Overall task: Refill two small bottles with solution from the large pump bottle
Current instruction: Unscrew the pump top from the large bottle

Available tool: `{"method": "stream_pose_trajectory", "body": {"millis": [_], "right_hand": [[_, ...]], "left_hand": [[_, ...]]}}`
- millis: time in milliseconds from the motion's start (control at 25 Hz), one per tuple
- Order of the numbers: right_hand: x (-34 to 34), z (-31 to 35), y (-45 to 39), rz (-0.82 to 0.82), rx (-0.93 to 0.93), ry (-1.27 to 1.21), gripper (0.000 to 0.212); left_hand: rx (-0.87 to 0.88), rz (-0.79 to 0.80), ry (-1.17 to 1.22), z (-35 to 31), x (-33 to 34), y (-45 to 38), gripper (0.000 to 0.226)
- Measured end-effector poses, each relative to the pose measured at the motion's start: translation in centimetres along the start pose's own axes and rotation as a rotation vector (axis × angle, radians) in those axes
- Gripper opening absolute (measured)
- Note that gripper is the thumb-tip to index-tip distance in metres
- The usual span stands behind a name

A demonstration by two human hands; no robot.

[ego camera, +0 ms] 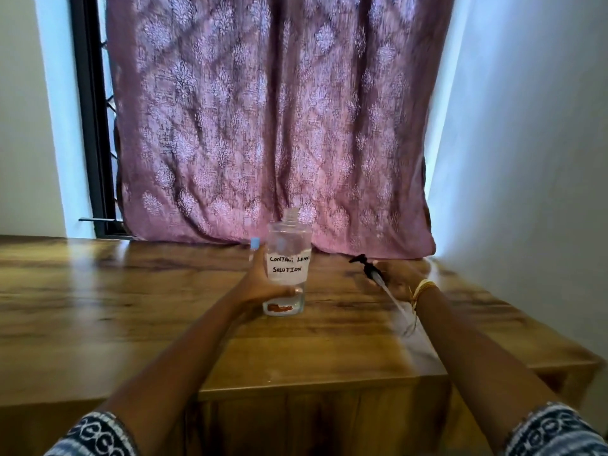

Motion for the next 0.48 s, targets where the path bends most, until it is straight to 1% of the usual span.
{"method": "stream_pose_trajectory", "body": {"millis": [40,120,160,240,280,360,440,480], "right_hand": [[0.1,-0.8,-1.5,-0.02,-0.04,0.058,0.017],[-0.2,-1.1,-2.5,-0.048,-0.112,0.18,0.017],[-0.4,-1.5,-3.0,-0.056,-0.131,0.235,0.023],[-0.6,-1.8,-2.6,-0.056,-0.099,0.253,0.02],[-0.7,-2.3,-3.4,-0.102,-0.093,0.223,0.025],[-0.6,-2.4,-3.0,-0.223,-0.122,0.2,0.023],[0.0,-2.5,-3.2,-0.302,-0.178,0.294,0.03],[0.2,-2.5,-3.0,-0.307,-0.173,0.351,0.032]], "left_hand": [[-0.005,0.028,-0.006,0.8,0.1,0.1,0.107],[0.028,0.041,-0.044,2.0,0.1,0.2,0.113],[0.05,0.042,-0.069,2.2,0.1,0.4,0.117],[0.069,0.033,-0.09,2.5,0.2,0.4,0.122],[0.069,0.024,-0.09,2.6,0.3,0.4,0.123],[0.073,0.0,-0.083,2.6,0.2,0.4,0.122],[0.065,-0.013,-0.084,2.9,0.2,0.1,0.121],[0.069,-0.021,-0.094,2.9,0.2,0.1,0.12]]}}
Point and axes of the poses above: each hand's wrist, its own y-axis away from the middle knuckle, its own x-axis out of the palm, z = x × y, the point moved 1 cm from there along -y, towards the middle knuckle, and after that the axes turned 15 degrees about -z, right-handed, at the moved point
